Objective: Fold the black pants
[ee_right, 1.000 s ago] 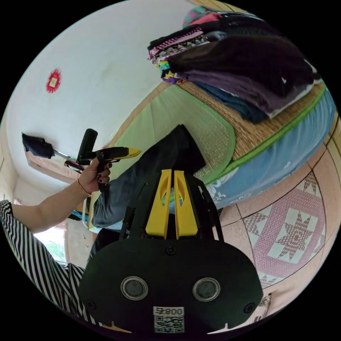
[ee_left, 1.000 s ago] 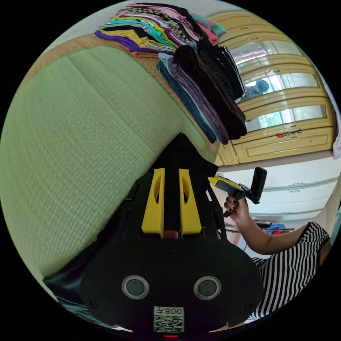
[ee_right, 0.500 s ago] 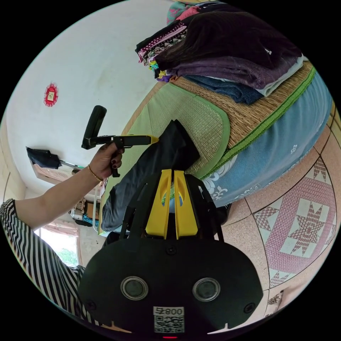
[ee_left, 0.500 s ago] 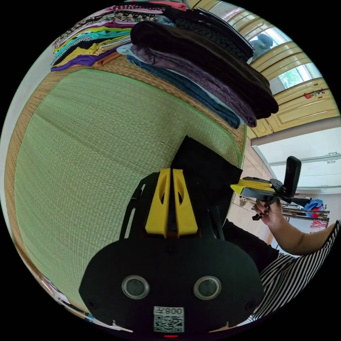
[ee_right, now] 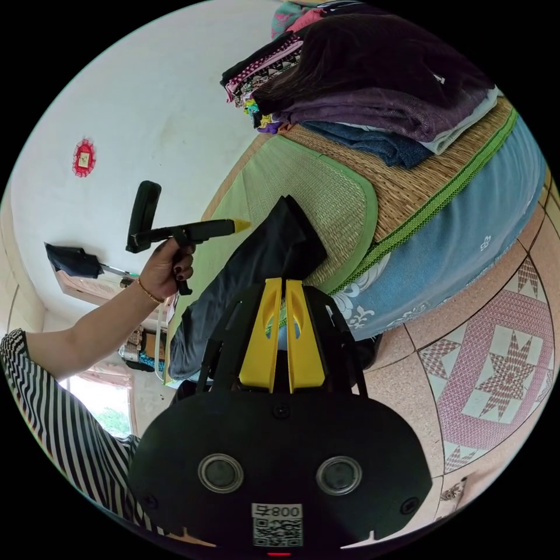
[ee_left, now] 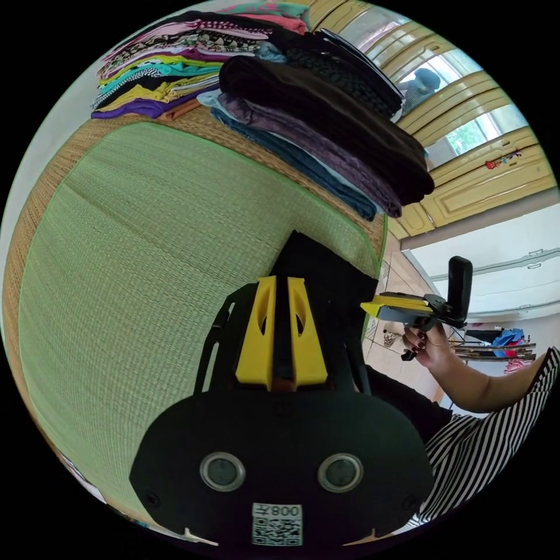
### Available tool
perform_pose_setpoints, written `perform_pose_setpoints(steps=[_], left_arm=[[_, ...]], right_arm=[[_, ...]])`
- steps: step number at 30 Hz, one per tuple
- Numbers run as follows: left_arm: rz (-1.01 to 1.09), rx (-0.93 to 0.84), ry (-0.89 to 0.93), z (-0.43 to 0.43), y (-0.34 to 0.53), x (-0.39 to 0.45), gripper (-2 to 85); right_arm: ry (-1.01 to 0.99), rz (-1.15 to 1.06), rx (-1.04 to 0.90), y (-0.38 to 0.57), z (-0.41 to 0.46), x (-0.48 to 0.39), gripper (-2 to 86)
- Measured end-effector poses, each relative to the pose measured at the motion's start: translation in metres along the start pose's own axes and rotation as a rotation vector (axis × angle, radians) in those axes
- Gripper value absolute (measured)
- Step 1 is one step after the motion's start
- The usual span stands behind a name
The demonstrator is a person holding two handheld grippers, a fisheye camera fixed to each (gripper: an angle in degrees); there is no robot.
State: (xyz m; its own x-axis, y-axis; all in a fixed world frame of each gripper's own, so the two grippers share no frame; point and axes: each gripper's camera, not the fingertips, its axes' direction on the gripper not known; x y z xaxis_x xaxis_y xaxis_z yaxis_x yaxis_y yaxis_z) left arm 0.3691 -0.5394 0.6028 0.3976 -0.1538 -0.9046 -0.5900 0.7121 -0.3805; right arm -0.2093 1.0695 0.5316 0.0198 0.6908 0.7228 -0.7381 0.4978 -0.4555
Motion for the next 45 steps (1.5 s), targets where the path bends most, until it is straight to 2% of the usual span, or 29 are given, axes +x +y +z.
perform_pose_setpoints(steps=[4, 17, 28, 36, 40, 43, 45], left_arm=[[0.006, -0.074, -0.041, 0.008, 0.007, 0.002, 2.8], [0.005, 0.041, -0.011, -0.038, 0.05, -0.005, 0.7], [-0.028, -0.024, 0.001, -0.037, 0.097, -0.027, 0.3], [-0.038, -0.019, -0.004, -0.056, 0.152, -0.042, 0.1], [-0.046, 0.048, 0.022, -0.08, 0.194, -0.051, 0.1], [-0.065, 0.098, 0.037, -0.101, 0.24, -0.059, 0.1], [-0.098, 0.119, 0.038, -0.114, 0.275, -0.067, 0.2]], right_arm=[[-0.002, 0.0, 0.001, -0.001, 0.004, 0.001, 0.7], [-0.075, -0.038, 0.051, -0.015, 0.012, -0.03, 0.6], [-0.057, 0.049, 0.005, -0.03, 0.06, -0.051, 0.6], [0.039, 0.053, 0.021, -0.05, 0.081, -0.113, 0.1], [0.039, -0.018, 0.058, -0.068, 0.094, -0.161, 0.0], [0.081, -0.109, 0.0, -0.091, 0.131, -0.204, 0.0], [0.18, -0.121, -0.073, -0.106, 0.172, -0.224, 0.0]])
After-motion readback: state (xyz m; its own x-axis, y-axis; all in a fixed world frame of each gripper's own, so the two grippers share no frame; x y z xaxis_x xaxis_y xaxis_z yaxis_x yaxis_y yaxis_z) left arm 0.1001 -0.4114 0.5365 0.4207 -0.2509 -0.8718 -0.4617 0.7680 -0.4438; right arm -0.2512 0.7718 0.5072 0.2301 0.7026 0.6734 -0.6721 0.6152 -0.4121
